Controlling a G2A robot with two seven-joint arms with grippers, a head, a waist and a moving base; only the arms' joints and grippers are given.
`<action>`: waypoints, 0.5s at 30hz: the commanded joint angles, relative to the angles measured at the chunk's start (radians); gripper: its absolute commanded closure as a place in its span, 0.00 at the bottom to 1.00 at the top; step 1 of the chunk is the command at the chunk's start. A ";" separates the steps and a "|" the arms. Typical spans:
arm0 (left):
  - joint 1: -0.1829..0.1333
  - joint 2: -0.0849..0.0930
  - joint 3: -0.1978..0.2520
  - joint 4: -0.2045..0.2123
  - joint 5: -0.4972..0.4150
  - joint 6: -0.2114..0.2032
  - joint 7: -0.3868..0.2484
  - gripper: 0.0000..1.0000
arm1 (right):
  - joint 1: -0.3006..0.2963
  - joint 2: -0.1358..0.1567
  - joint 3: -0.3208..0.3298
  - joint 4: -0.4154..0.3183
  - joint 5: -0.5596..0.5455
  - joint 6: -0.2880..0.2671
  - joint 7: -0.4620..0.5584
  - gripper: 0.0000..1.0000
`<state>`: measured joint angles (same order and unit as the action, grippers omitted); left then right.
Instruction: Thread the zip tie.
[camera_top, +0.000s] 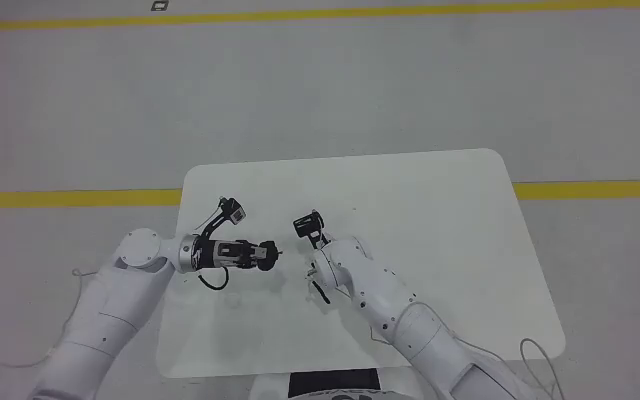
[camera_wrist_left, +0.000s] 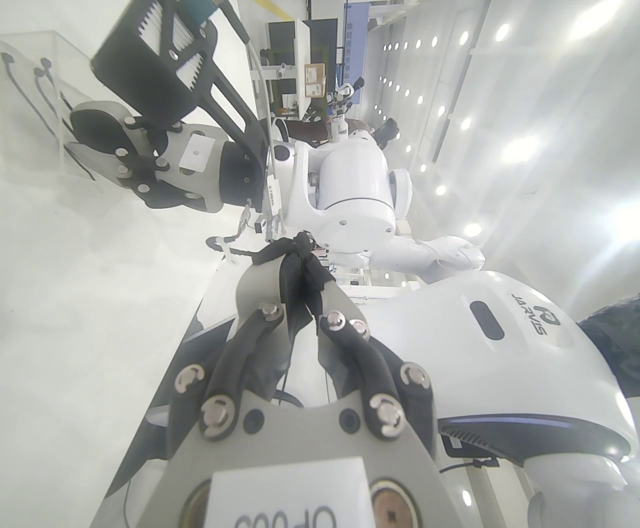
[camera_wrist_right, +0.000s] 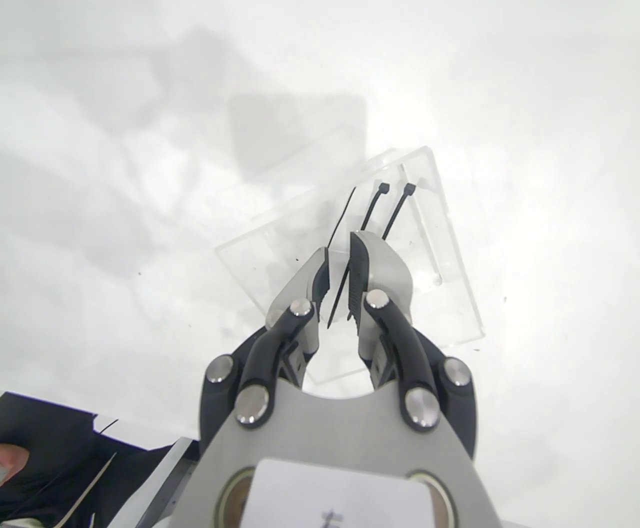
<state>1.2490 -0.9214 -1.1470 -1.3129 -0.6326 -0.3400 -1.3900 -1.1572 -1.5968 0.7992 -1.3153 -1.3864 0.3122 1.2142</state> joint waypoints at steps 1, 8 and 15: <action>0.000 0.000 0.000 0.000 0.000 0.000 0.000 1.00 | -0.003 0.000 0.002 -0.008 -0.001 -0.003 -0.001 0.87; 0.000 0.000 0.000 0.000 0.000 0.000 0.000 1.00 | -0.016 0.000 0.005 -0.031 -0.014 -0.017 0.005 0.85; 0.000 0.000 0.000 0.000 0.000 0.000 0.000 1.00 | -0.010 -0.007 0.002 -0.002 -0.006 -0.027 0.002 0.85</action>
<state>1.2490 -0.9214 -1.1470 -1.3129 -0.6326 -0.3400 -1.3900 -1.1687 -1.6025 0.8022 -1.3210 -1.3947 0.2856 1.2168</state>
